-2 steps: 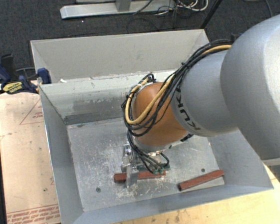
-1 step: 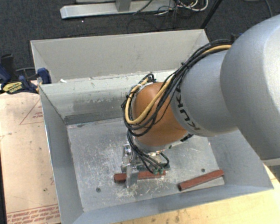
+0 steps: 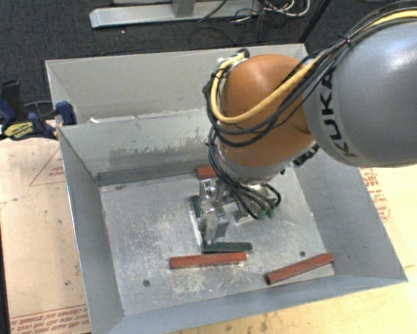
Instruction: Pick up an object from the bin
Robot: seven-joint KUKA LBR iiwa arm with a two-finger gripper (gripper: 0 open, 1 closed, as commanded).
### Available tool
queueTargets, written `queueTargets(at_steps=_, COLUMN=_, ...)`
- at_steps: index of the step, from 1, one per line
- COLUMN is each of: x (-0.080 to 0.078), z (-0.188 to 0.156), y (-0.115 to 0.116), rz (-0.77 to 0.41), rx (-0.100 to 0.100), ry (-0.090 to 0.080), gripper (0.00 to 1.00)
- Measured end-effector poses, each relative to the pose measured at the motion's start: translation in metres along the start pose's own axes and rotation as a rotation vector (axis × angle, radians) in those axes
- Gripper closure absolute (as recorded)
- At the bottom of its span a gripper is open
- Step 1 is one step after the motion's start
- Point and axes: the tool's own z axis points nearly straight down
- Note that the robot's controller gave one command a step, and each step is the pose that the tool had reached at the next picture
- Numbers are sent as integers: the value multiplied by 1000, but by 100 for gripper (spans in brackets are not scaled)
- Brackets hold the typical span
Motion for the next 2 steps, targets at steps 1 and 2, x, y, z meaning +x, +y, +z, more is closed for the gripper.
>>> queueTargets(at_steps=1, x=0, z=0, y=0, rz=0, rx=0, ry=2, gripper=0)
queueTargets(at_steps=2, x=0, z=1, y=0, rz=0, rx=0, ry=2, gripper=0)
